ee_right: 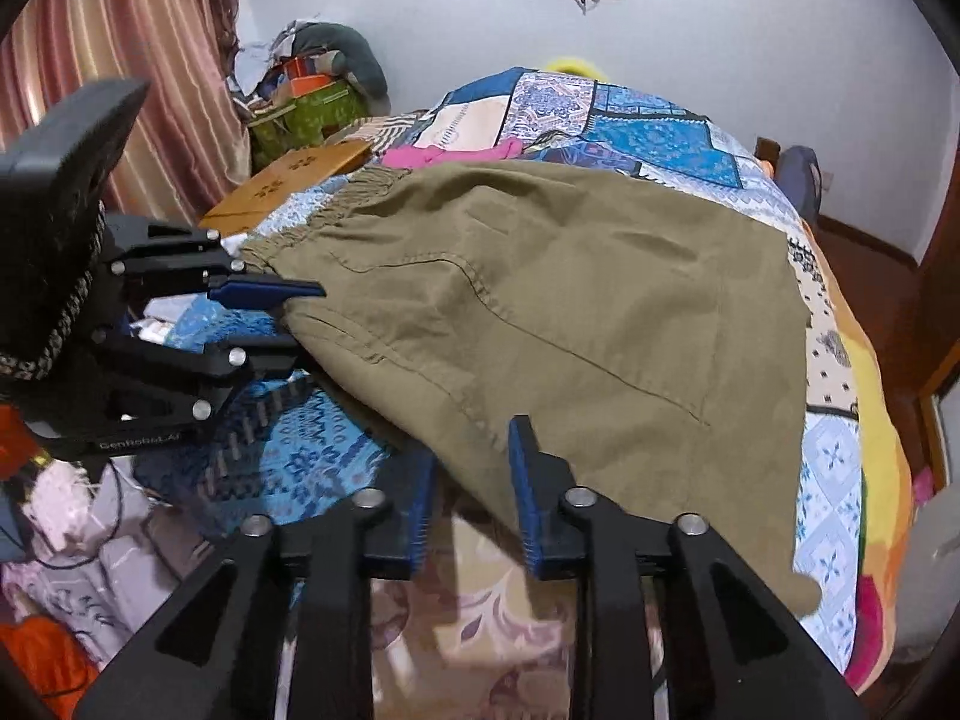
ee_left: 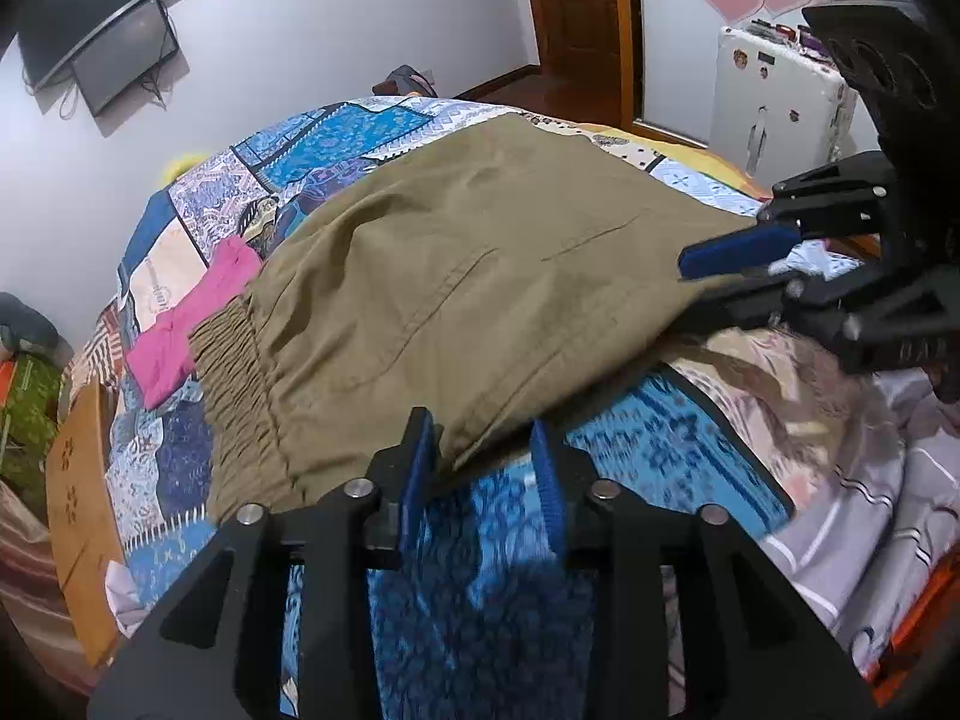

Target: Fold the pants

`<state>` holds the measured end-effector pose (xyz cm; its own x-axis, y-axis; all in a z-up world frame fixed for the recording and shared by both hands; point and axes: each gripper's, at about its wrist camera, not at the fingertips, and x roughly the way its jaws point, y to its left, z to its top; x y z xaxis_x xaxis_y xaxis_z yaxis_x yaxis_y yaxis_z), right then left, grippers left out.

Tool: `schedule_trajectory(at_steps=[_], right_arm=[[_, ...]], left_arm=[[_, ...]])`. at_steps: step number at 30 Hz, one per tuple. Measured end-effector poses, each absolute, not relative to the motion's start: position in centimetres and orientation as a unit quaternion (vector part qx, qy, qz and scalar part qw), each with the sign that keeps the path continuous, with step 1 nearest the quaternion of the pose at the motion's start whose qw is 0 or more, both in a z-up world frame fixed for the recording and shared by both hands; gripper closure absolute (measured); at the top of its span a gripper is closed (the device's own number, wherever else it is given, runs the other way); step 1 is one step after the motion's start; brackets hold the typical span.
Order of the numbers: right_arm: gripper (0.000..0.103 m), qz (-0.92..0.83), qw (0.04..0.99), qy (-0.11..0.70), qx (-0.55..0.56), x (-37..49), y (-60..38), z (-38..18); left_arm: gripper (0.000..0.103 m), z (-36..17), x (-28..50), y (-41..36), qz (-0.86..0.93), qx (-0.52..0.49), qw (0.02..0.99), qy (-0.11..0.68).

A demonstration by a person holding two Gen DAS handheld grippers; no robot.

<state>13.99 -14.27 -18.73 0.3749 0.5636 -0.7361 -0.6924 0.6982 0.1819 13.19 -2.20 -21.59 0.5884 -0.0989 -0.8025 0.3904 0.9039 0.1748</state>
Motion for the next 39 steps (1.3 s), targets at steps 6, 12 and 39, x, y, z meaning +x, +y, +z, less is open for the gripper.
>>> schedule_trajectory(at_steps=[6, 12, 39], right_arm=[[0.077, 0.398, 0.822, 0.406, -0.042, 13.8, -15.5, -17.0], [0.077, 0.388, 0.833, 0.394, -0.014, 15.0, -14.4, -16.4], [0.06, 0.227, 0.851, 0.473, 0.009, 15.9, -24.6, -22.8]], left_arm=[[0.067, -18.4, 12.3, -0.4, -0.16, 0.109, 0.888, 0.417], [0.06, -17.8, 14.9, 1.3, -0.121, 0.06, 0.899, 0.416], [0.042, -22.9, 15.2, 8.2, -0.013, -0.001, 0.884, 0.468]])
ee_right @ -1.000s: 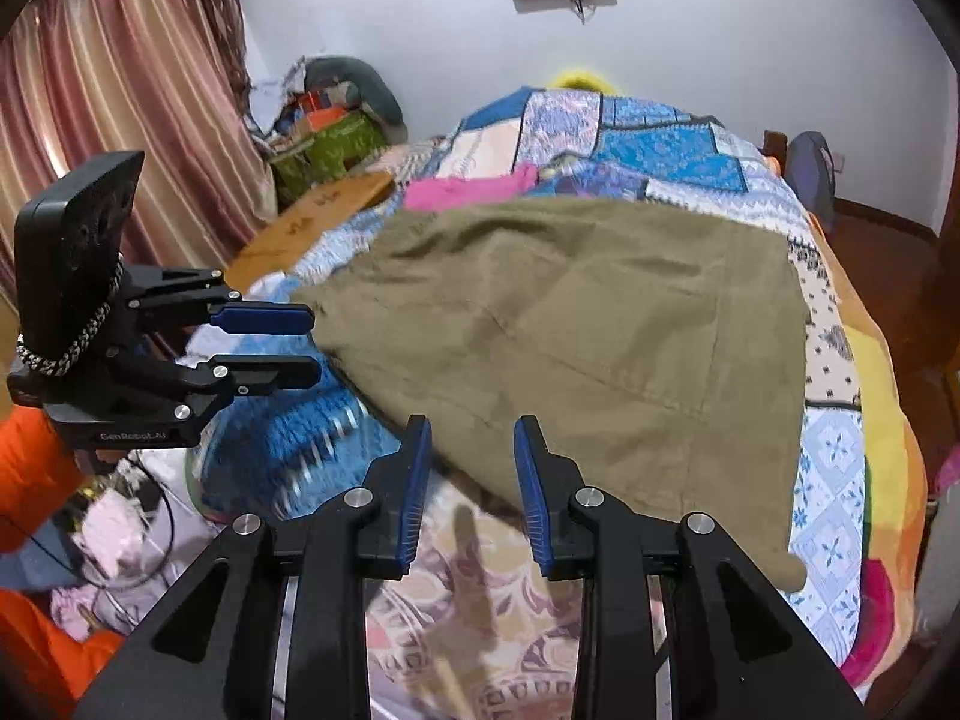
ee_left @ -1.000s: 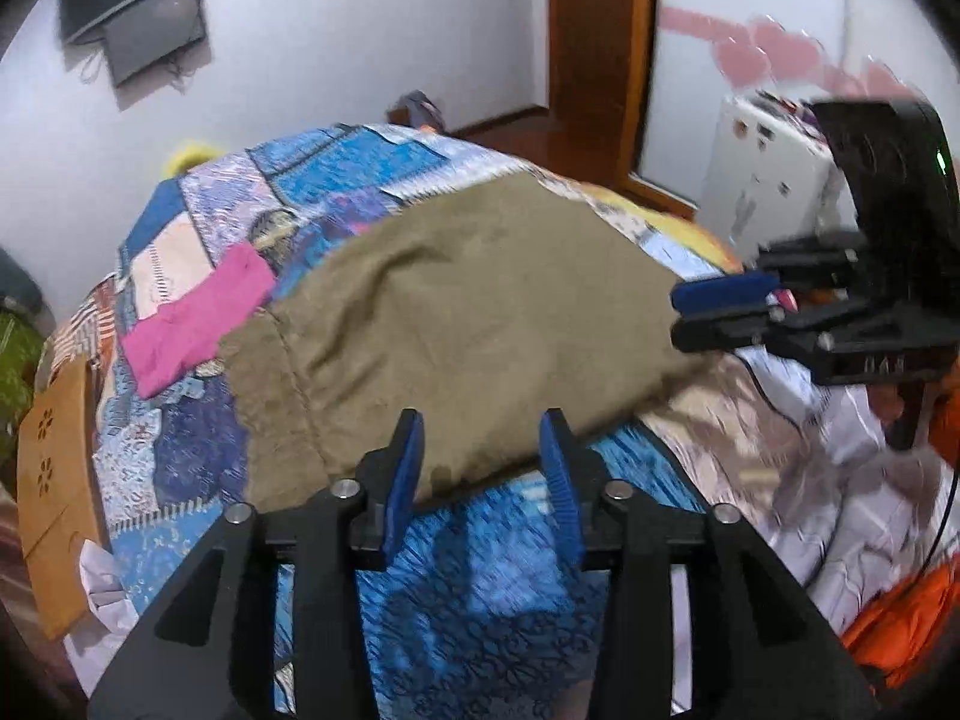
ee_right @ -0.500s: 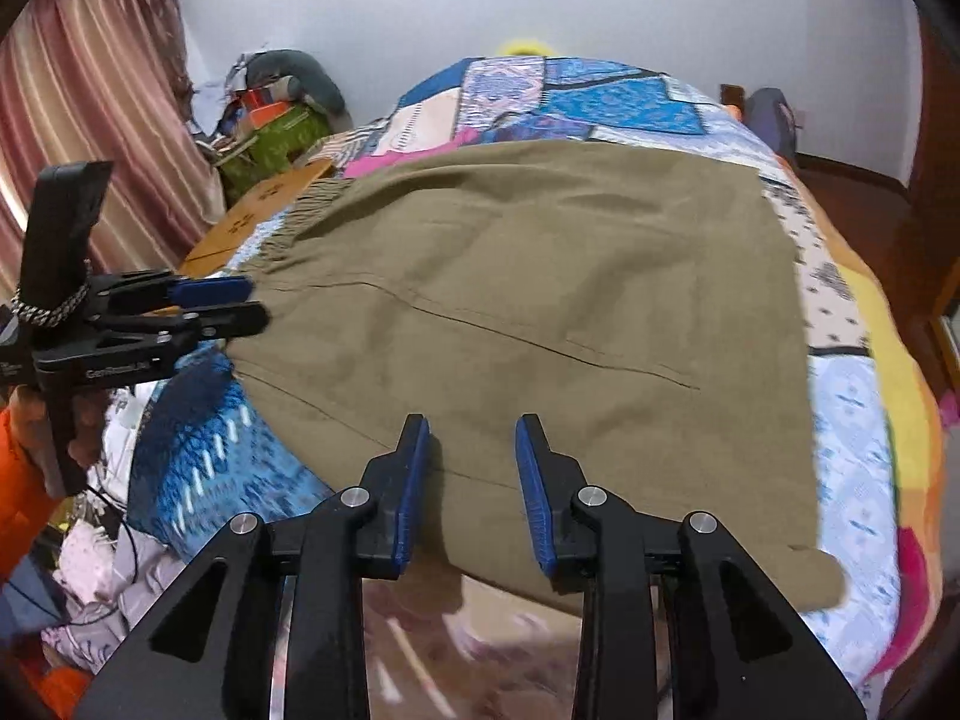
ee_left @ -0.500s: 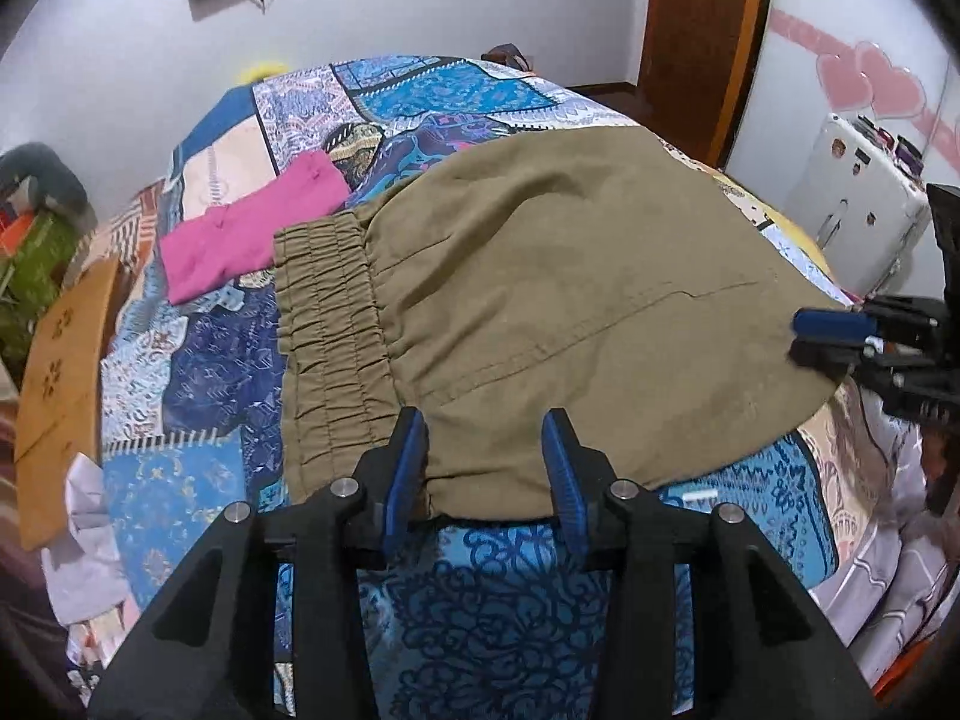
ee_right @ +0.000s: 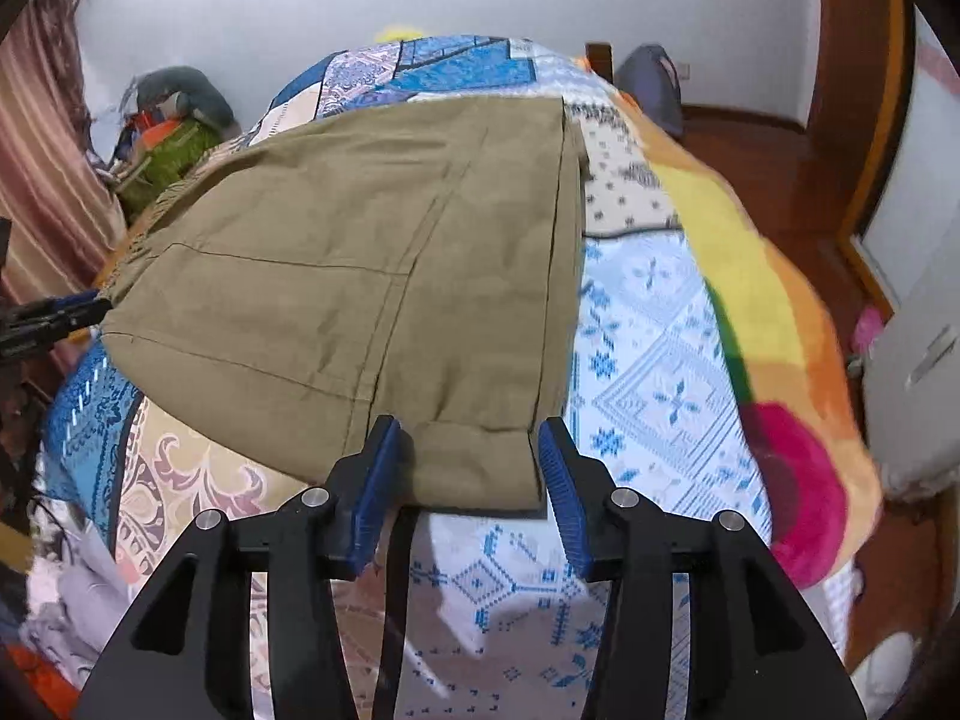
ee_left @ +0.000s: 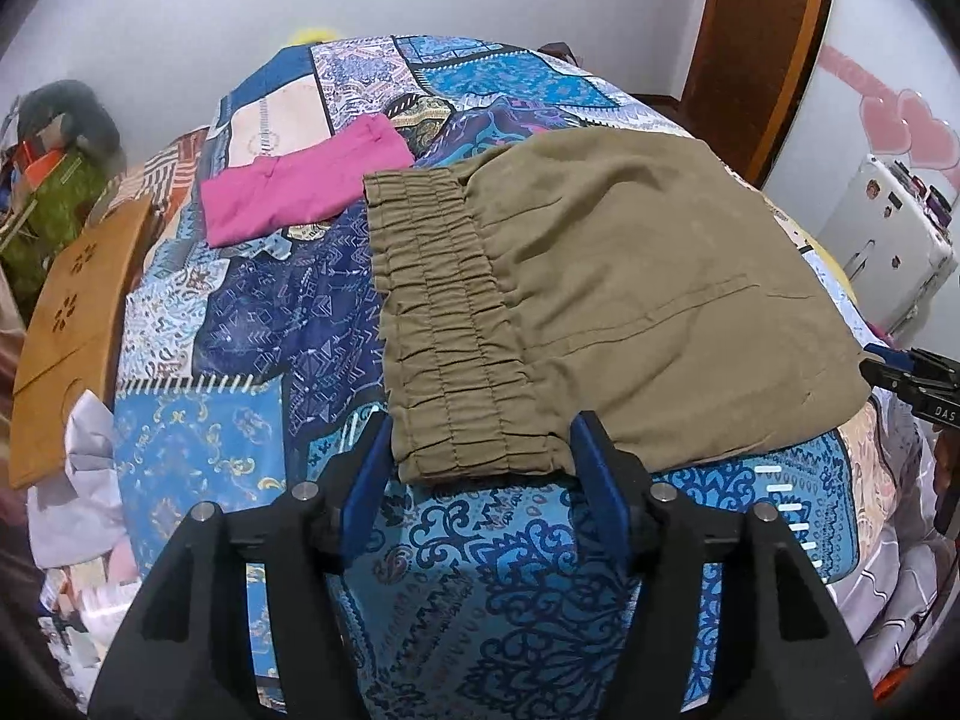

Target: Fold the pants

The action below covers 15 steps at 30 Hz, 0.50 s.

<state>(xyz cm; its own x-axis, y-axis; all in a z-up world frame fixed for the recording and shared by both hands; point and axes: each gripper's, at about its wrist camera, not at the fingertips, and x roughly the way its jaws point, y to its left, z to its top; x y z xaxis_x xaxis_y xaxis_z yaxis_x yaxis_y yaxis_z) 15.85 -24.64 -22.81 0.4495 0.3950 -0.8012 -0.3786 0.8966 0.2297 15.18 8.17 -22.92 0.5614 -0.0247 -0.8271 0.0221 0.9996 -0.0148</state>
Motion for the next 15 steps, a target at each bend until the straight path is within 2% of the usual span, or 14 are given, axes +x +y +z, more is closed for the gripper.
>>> schedule_trajectory(at_steps=[8, 15], right_arm=[[0.058, 0.229, 0.868, 0.44, -0.004, 16.7, -25.3, -19.2], [0.058, 0.233, 0.887, 0.399, -0.019, 20.6, -24.3, -16.5]], left_arm=[[0.042, -18.3, 16.4, 9.4, -0.01, -0.024, 0.9, 0.436], [0.041, -16.5, 21.7, 10.6, 0.016, -0.024, 0.905, 0.425]])
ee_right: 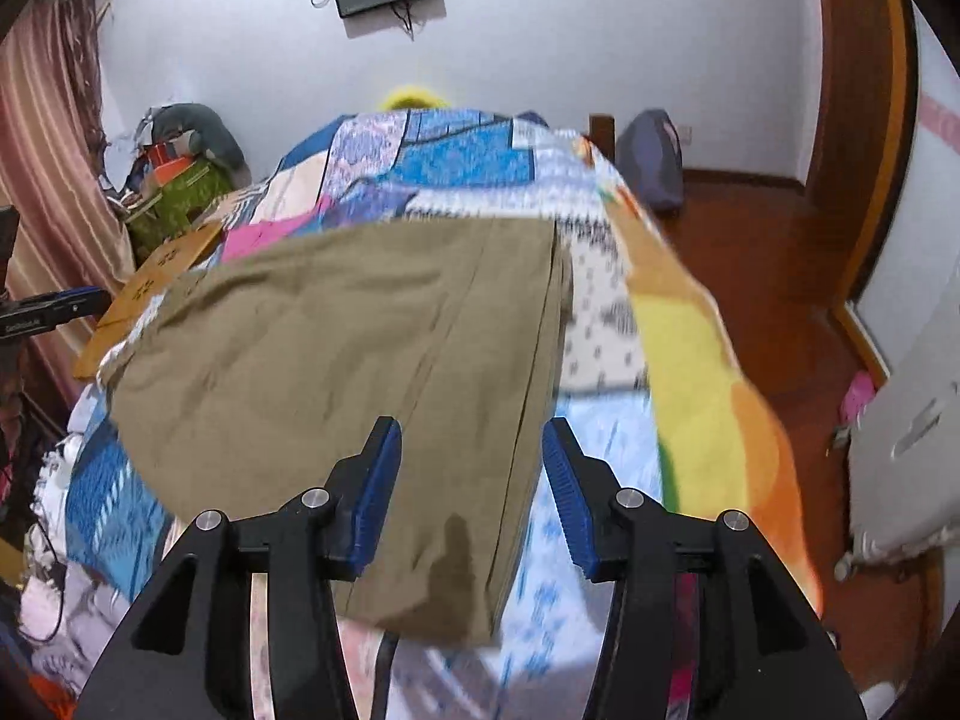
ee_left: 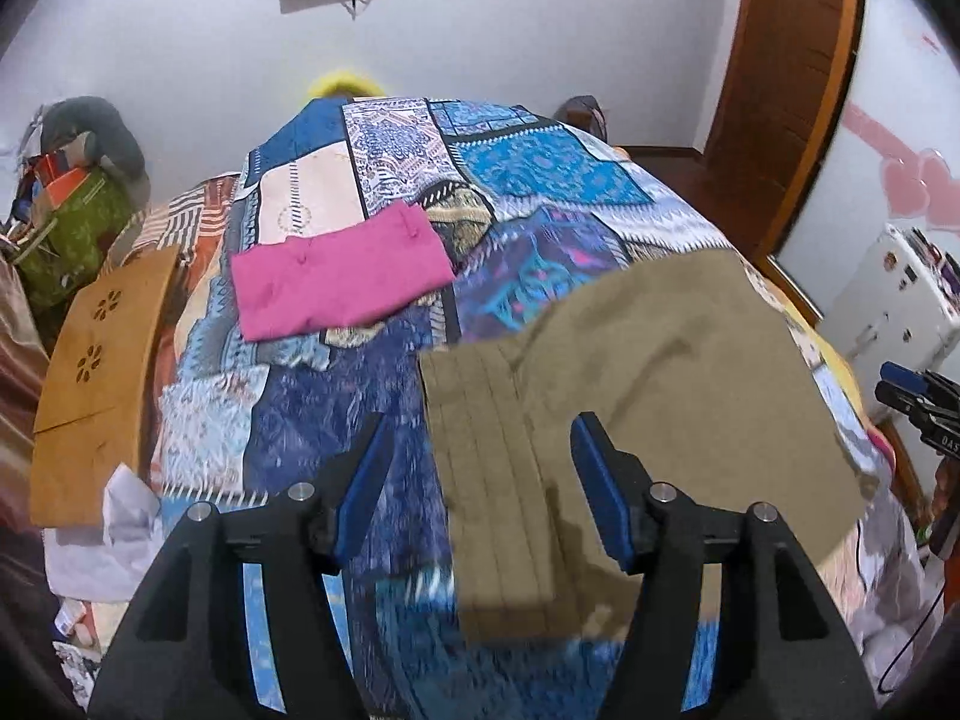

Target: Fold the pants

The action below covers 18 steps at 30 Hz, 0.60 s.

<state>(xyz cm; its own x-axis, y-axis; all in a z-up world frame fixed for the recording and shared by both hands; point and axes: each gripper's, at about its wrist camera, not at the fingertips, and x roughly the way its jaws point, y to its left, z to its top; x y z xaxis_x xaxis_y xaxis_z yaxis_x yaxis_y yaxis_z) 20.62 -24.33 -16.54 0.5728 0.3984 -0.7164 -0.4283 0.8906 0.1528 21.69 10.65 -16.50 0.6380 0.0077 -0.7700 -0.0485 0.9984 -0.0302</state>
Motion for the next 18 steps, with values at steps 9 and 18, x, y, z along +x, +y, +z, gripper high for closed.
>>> schedule_trajectory(at_steps=[9, 18], right_arm=[[0.058, 0.233, 0.889, 0.392, -0.036, 27.8, -22.7, -17.1], [0.058, 0.247, 0.865, 0.434, -0.039, 37.6, -20.3, -20.9]], left_arm=[[0.041, -19.7, 28.5, 12.5, 0.026, -0.049, 0.887, 0.458], [0.041, -23.1, 31.0, 13.1, 0.005, -0.064, 0.872, 0.486]])
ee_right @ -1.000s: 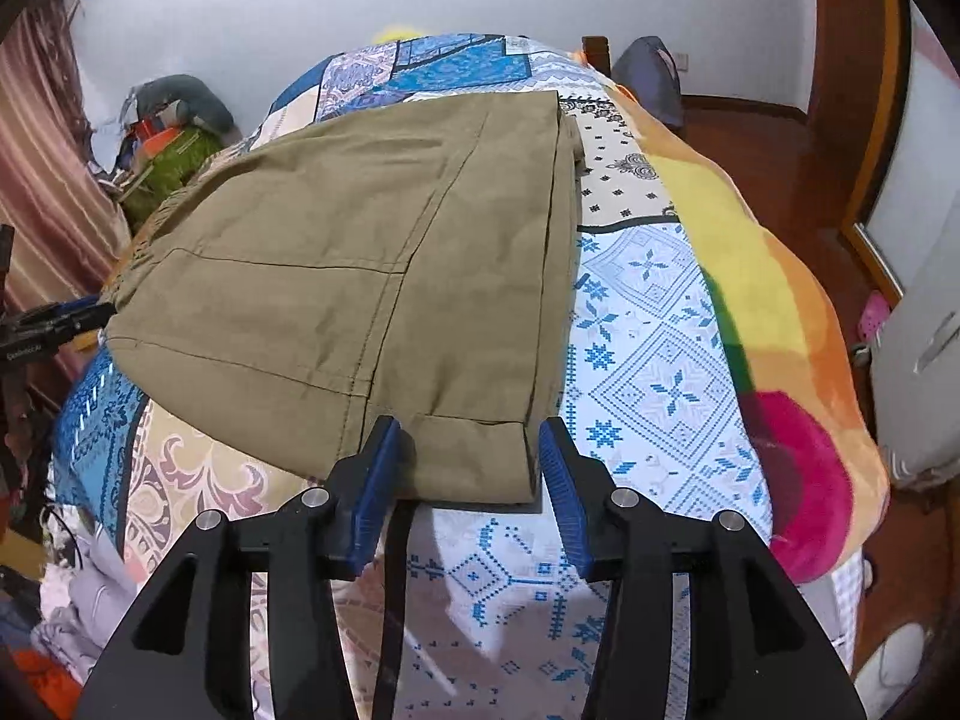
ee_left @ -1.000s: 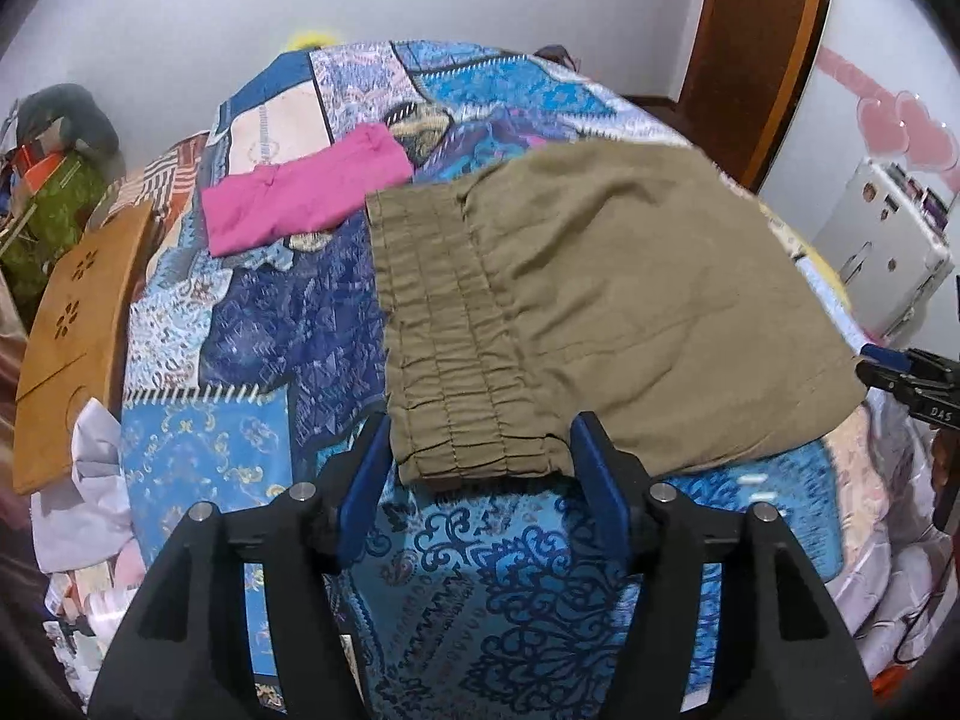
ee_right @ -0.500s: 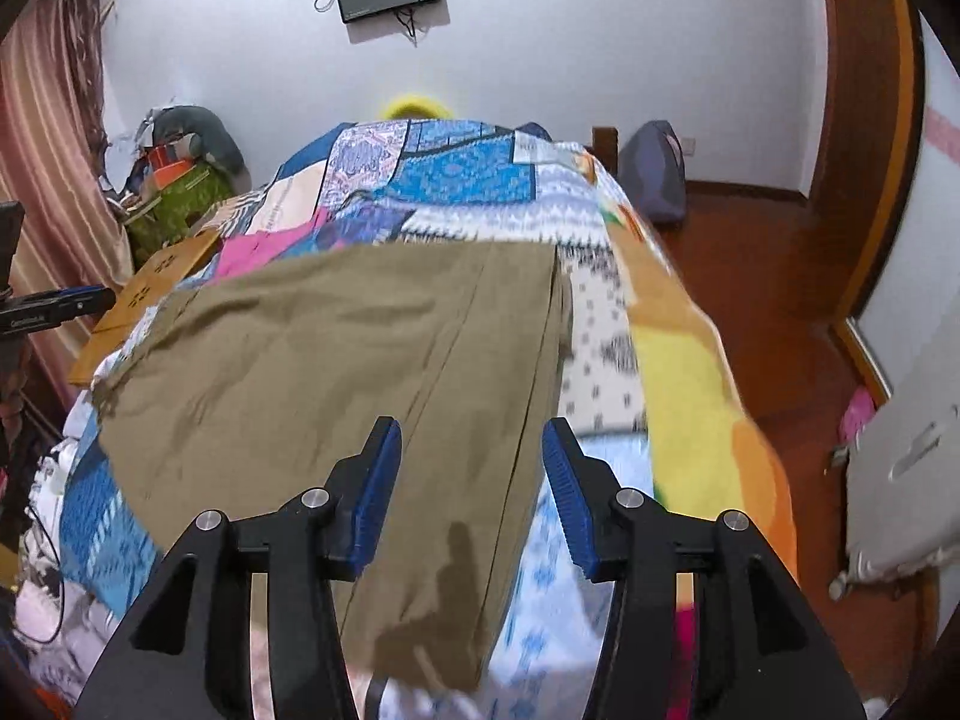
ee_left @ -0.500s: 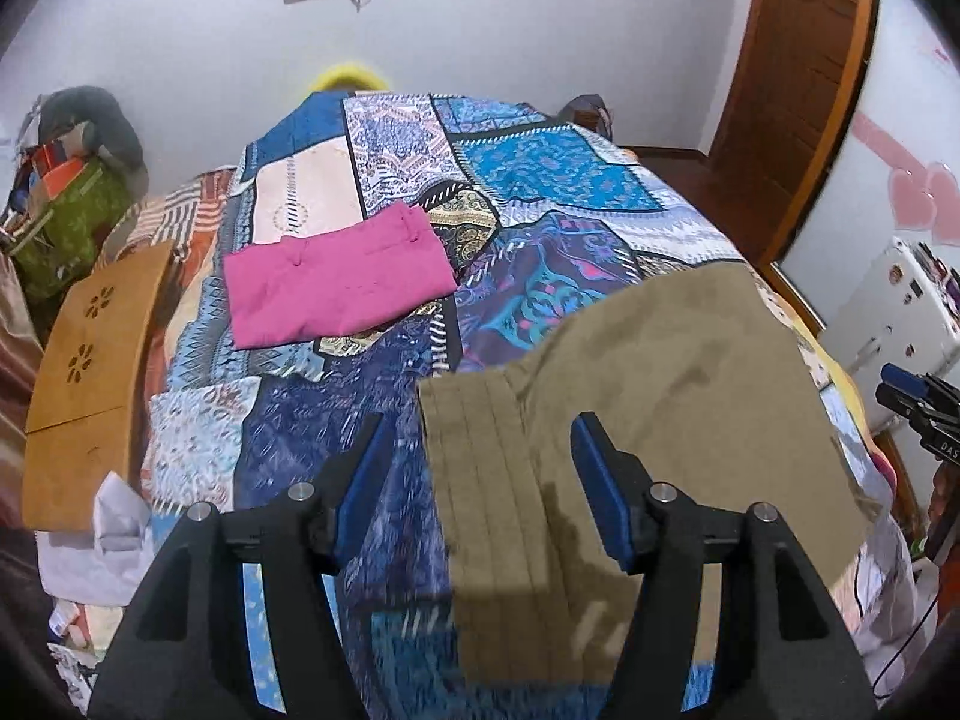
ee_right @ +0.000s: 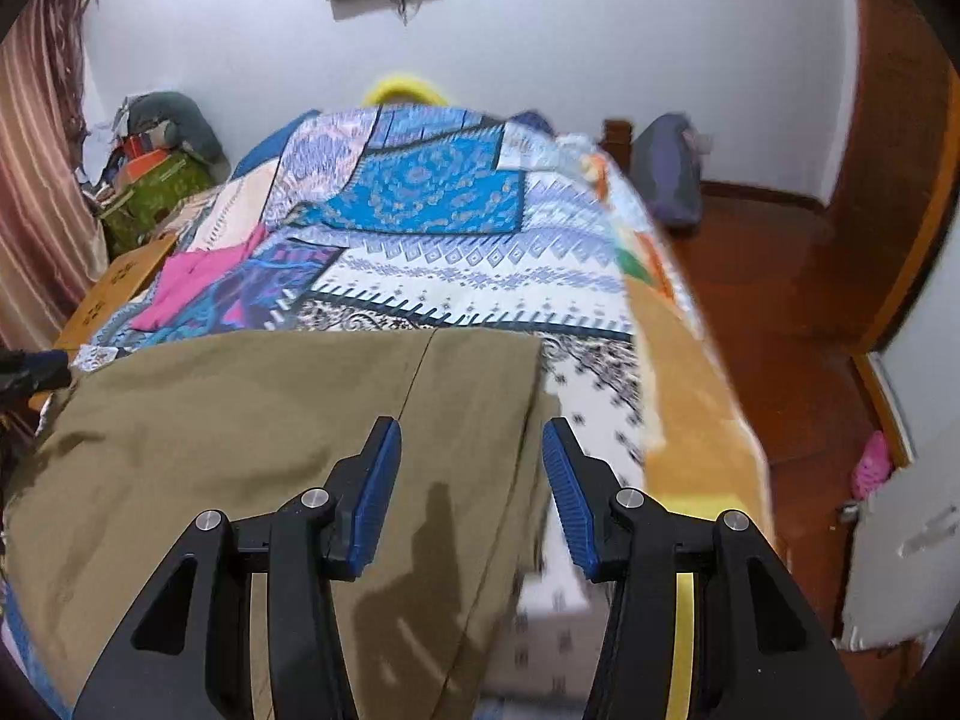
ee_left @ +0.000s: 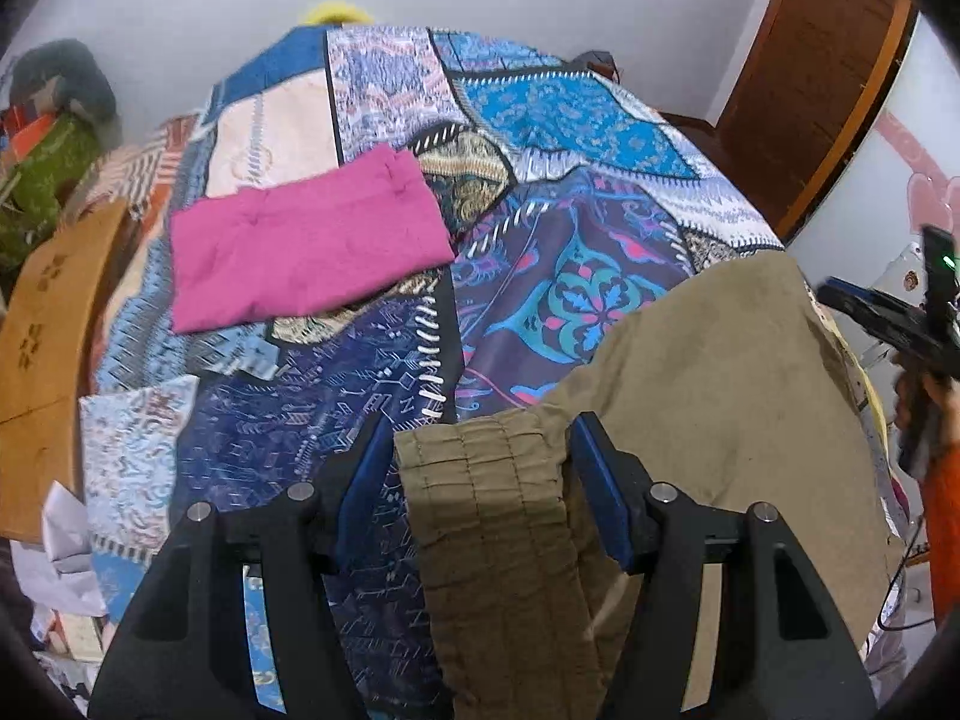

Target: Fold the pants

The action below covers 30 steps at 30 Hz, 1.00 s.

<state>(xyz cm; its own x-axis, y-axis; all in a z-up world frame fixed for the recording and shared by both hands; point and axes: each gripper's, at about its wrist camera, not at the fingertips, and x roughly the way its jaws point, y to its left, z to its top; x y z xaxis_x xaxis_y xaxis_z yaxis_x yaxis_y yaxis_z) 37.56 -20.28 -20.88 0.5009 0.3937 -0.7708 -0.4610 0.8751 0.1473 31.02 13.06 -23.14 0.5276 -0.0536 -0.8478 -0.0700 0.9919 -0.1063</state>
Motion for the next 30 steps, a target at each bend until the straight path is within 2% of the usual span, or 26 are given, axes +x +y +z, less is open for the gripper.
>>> schedule_trajectory(at_steps=[5, 9, 12, 16, 20, 22, 23, 24, 28, 30], right_arm=[[0.059, 0.247, 0.851, 0.462, -0.026, 41.2, -19.0, -23.7], [0.09, 0.238, 0.857, 0.453, -0.059, 41.3, -18.0, -24.5], [0.097, 0.231, 0.859, 0.45, -0.078, 41.3, -17.8, -25.2], [0.098, 0.222, 0.853, 0.463, -0.094, 41.7, -17.5, -25.0], [0.089, 0.21, 0.854, 0.459, -0.123, 41.0, -17.0, -22.7], [0.077, 0.236, 0.859, 0.444, -0.094, 39.7, -17.3, -20.4], [0.066, 0.247, 0.86, 0.44, -0.083, 39.2, -17.3, -19.8], [0.06, 0.263, 0.859, 0.433, -0.072, 38.4, -17.3, -19.0], [0.059, 0.323, 0.838, 0.432, -0.077, 35.1, -14.8, -18.1], [0.055, 0.344, 0.821, 0.449, -0.081, 33.9, -13.5, -19.2]], left_arm=[[0.041, -24.4, 31.8, 14.0, 0.007, -0.083, 0.867, 0.491], [0.04, -25.1, 32.1, 14.5, 0.029, -0.086, 0.866, 0.491], [0.038, -25.8, 32.1, 14.9, 0.05, -0.095, 0.864, 0.492], [0.035, -26.0, 32.2, 15.2, 0.057, -0.107, 0.857, 0.5], [0.036, -23.1, 31.1, 14.1, 0.048, -0.076, 0.872, 0.48], [0.036, -21.8, 30.4, 13.3, 0.032, -0.066, 0.881, 0.466], [0.036, -21.3, 30.1, 12.8, 0.025, -0.06, 0.885, 0.461], [0.036, -20.9, 29.9, 12.2, 0.017, -0.052, 0.888, 0.457], [0.036, -21.8, 29.7, 10.1, -0.007, -0.029, 0.884, 0.467], [0.036, -23.3, 29.7, 9.7, -0.011, -0.031, 0.874, 0.485]])
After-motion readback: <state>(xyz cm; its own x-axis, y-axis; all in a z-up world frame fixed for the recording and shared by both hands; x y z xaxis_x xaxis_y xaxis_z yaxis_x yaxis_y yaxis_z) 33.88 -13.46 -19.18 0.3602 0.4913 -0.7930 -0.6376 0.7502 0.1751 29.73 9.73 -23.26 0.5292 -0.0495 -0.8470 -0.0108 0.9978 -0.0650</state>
